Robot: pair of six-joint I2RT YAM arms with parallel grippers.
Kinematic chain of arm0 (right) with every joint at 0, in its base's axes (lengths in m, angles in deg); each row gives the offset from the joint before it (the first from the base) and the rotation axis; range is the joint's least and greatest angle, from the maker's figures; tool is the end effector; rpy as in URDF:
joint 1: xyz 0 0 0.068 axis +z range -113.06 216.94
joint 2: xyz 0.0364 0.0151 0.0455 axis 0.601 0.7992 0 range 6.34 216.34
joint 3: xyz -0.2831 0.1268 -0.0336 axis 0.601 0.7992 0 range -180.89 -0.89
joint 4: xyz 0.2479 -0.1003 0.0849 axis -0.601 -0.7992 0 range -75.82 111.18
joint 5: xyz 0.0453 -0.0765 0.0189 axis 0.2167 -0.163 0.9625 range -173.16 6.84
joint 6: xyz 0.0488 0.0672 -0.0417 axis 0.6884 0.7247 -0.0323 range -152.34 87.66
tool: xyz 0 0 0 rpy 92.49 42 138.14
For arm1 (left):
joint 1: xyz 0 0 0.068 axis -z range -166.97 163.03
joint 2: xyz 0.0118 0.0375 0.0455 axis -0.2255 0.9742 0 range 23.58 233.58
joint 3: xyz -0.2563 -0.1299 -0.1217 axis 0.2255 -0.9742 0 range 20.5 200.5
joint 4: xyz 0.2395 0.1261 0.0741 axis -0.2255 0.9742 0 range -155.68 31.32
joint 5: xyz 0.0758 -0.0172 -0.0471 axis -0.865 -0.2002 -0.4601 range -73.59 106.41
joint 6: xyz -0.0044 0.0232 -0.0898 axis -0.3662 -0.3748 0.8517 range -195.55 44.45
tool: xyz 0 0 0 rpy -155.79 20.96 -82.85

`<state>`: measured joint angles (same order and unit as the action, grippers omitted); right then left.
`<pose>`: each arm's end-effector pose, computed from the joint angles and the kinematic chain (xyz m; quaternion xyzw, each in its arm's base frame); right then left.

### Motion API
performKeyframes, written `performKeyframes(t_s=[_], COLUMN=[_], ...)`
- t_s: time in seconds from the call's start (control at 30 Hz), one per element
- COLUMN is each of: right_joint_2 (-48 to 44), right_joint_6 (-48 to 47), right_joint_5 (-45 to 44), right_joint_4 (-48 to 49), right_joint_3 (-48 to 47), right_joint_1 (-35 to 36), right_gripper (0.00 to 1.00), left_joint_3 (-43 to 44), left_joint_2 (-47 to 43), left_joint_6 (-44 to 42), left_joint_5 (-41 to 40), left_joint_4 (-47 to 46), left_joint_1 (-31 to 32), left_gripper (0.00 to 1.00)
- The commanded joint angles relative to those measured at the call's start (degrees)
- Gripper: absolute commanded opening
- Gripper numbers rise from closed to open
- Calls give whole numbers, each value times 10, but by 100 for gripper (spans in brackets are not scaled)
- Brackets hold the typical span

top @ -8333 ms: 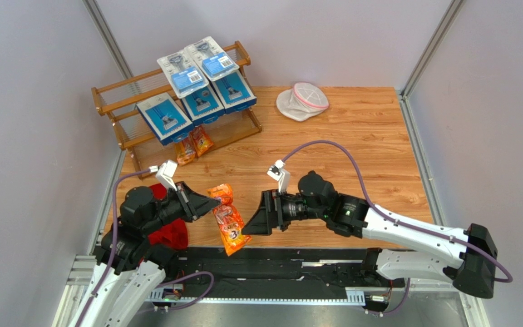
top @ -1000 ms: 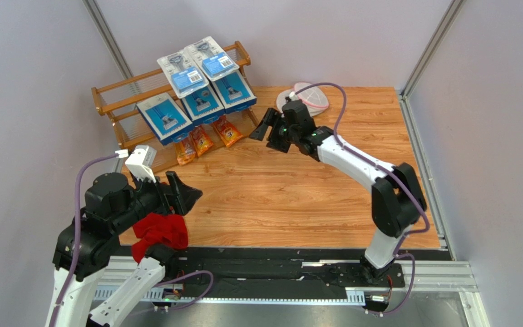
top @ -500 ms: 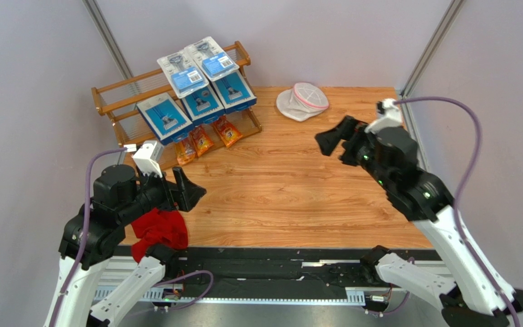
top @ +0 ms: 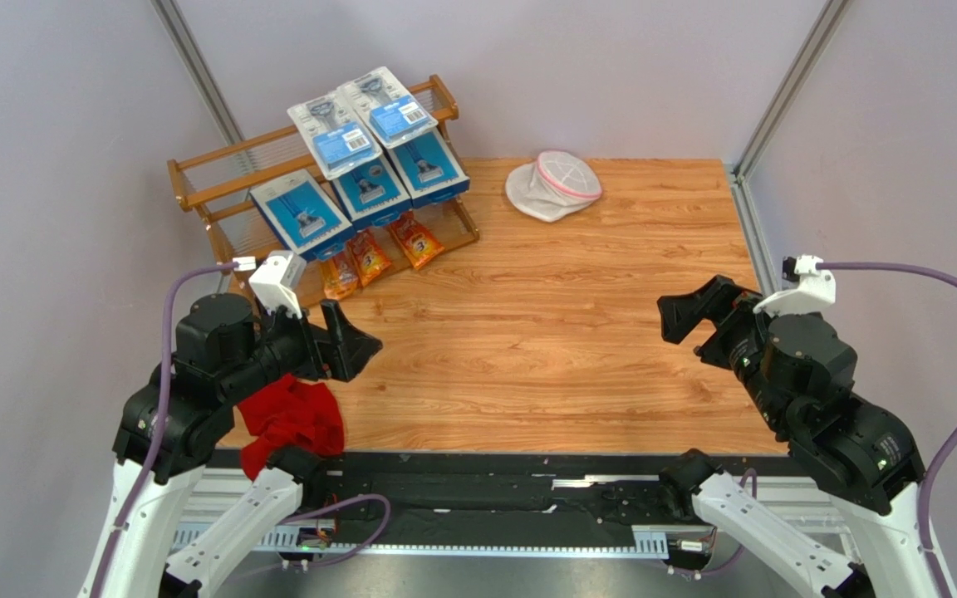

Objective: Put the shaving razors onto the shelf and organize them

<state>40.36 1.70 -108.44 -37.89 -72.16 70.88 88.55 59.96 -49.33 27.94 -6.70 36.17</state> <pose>0.0875 0.0159 0.4365 0.1234 0.8080 0.1555 0.5547 0.0926 -0.0576 0.4129 0.0294 0.8509 -0.2940 0.4344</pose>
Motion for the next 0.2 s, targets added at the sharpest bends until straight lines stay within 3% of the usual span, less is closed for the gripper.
performKeyframes(t_s=[0.0, 0.17], right_joint_2=[-1, 3], right_joint_6=[1, 3], right_joint_5=[-19, -13], right_joint_4=[-14, -8], right_joint_3=[4, -8], right_joint_1=[0, 0], right_gripper=[98, 100], left_joint_3=[5, 16], left_joint_2=[4, 18], left_joint_6=[-18, -28], left_joint_5=[16, 20], left_joint_4=[-30, -26], left_joint_1=[-2, -2], left_gripper=[99, 99])
